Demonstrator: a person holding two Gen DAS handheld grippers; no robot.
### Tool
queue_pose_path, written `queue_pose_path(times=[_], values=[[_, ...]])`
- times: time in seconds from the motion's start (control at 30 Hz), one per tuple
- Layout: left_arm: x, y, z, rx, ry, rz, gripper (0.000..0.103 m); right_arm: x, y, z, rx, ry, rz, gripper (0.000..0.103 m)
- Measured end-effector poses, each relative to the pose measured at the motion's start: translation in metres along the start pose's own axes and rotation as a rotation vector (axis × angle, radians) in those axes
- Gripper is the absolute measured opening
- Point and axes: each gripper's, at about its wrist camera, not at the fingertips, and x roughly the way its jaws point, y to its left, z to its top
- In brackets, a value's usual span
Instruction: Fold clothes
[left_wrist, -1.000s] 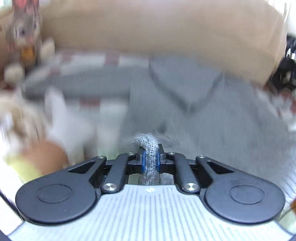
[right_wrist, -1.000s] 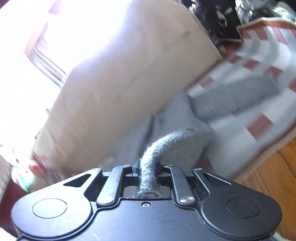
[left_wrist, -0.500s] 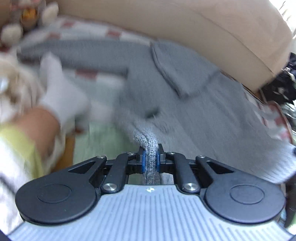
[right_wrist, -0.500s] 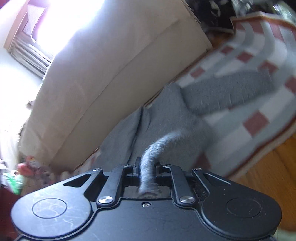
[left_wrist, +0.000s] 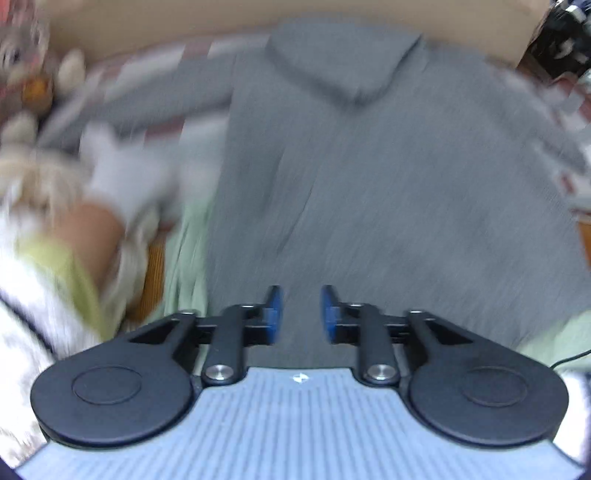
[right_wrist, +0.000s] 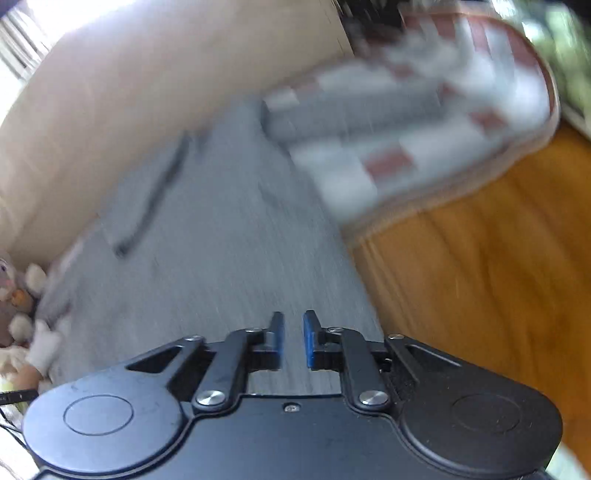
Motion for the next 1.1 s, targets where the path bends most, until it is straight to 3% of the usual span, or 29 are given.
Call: queue_pose_path(times=[0.07, 0.1, 0.17, 0.2, 0.33, 0.47, 0.53, 0.6, 0.67, 0.7, 0.77, 0.83, 0.9, 1.03, 1.1], values=[[0.000, -0.018, 0.023, 0.019, -0.051, -0.030, 0.044, -0.006, -0.004, 0.024, 0.034, -0.084, 0.049, 0.050], [-0.001, -0.027, 0.034, 0.028, -0.077, -0.045, 0.044, -0.004, -0.009, 0.039, 0.075, -0.112, 0.082, 0.054], [0.002, -0.046, 0.056, 0.046, -0.124, -0.082, 0.046, 0.013, -0.010, 0.066, 0.131, -0.086, 0.137, 0.054], [0.009, -0.055, 0.067, 0.048, -0.128, -0.121, 0.047, 0.026, -0.001, 0.081, 0.098, -0.058, 0.168, 0.053], [0.041, -0.095, 0.107, 0.010, -0.074, -0.200, 0.047, 0.071, 0.039, 0.143, 0.028, 0.056, 0.186, 0.053], [0.057, -0.139, 0.137, 0.053, -0.137, -0.241, 0.047, 0.103, 0.056, 0.226, 0.100, 0.172, 0.313, 0.053], [0.065, -0.158, 0.151, 0.066, -0.169, -0.261, 0.047, 0.119, 0.067, 0.263, 0.088, 0.224, 0.303, 0.053], [0.077, -0.175, 0.163, 0.072, -0.197, -0.281, 0.047, 0.129, 0.076, 0.285, 0.016, 0.230, 0.229, 0.056], [0.090, -0.185, 0.171, 0.074, -0.217, -0.298, 0.047, 0.139, 0.069, 0.291, 0.052, 0.227, 0.116, 0.058], [0.097, -0.188, 0.174, 0.068, -0.222, -0.304, 0.047, 0.146, 0.061, 0.289, 0.132, 0.236, 0.124, 0.058], [0.116, -0.192, 0.178, 0.032, -0.218, -0.314, 0.047, 0.160, 0.038, 0.275, 0.300, 0.223, 0.258, 0.059], [0.135, -0.197, 0.182, 0.000, -0.212, -0.323, 0.047, 0.173, 0.010, 0.246, 0.431, 0.131, 0.411, 0.059], [0.153, -0.203, 0.185, -0.007, -0.197, -0.332, 0.047, 0.183, -0.008, 0.231, 0.486, 0.100, 0.382, 0.063], [0.180, -0.224, 0.193, 0.028, -0.198, -0.360, 0.047, 0.205, -0.044, 0.200, 0.595, 0.038, 0.318, 0.062], [0.190, -0.242, 0.199, 0.083, -0.221, -0.372, 0.045, 0.217, -0.056, 0.203, 0.604, 0.062, 0.120, 0.064]])
